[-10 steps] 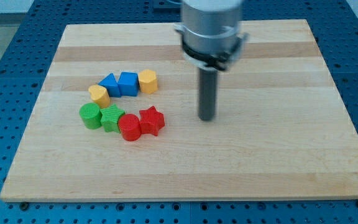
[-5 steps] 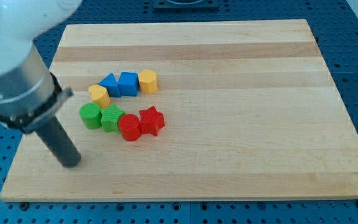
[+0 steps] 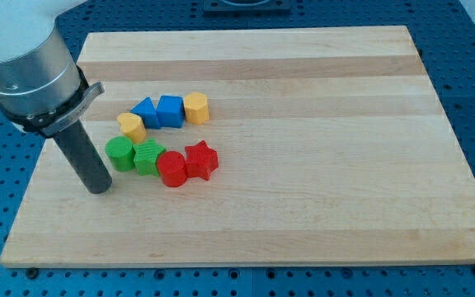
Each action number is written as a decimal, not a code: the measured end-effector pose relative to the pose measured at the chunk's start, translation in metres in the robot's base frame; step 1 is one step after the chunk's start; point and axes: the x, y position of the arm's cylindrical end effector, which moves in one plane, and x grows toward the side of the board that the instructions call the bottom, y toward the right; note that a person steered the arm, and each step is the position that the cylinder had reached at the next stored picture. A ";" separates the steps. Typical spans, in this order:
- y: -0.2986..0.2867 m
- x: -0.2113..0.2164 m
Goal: Touch the bottom of green circle
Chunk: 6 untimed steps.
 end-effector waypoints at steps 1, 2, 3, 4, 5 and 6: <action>0.004 -0.001; 0.005 -0.006; 0.005 -0.007; 0.008 -0.015; 0.008 -0.018; 0.008 -0.020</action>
